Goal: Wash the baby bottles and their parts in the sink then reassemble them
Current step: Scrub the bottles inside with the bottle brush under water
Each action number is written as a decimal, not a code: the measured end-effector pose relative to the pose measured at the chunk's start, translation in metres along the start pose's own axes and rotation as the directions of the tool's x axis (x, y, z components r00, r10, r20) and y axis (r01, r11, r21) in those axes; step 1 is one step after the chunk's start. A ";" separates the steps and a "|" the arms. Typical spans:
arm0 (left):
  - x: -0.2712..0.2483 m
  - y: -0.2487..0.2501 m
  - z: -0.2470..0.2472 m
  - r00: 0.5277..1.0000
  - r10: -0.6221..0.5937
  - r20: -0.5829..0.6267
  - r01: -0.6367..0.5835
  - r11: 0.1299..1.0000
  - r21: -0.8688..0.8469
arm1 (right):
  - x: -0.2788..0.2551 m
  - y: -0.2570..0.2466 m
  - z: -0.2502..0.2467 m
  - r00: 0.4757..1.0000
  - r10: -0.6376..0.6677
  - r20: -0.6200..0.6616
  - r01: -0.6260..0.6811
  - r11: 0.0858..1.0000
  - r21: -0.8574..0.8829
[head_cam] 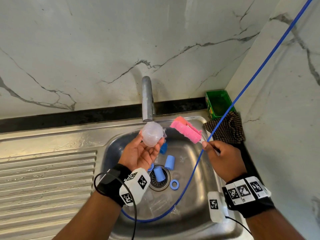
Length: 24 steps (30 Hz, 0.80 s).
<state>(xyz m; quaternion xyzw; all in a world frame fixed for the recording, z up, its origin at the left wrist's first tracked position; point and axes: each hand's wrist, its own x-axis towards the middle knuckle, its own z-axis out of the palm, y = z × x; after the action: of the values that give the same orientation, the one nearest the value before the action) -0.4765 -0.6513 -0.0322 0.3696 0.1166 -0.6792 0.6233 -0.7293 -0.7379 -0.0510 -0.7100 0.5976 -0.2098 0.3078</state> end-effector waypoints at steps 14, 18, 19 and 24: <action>0.008 -0.008 -0.012 0.996 -0.058 -0.066 0.058 0.998 0.002 | -0.004 0.001 0.003 1.000 0.010 0.023 -0.011 1.000 0.006; 0.011 -0.007 -0.010 0.992 0.047 -0.117 -0.017 0.968 0.250 | -0.004 0.002 0.004 1.000 0.018 0.020 -0.018 1.000 0.007; 0.012 -0.007 -0.011 0.986 0.128 -0.109 -0.075 0.916 0.393 | -0.003 0.002 0.004 1.000 0.020 0.020 -0.020 1.000 0.006; 0.013 -0.001 -0.013 0.816 0.532 0.228 -0.358 0.156 0.921 | -0.003 0.005 0.005 1.000 0.026 0.016 -0.026 1.000 0.012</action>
<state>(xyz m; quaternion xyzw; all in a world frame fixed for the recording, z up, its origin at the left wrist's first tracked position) -0.4722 -0.6528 -0.0501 0.7258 -0.3674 -0.3703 0.4484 -0.7302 -0.7347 -0.0582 -0.7020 0.6031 -0.2038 0.3193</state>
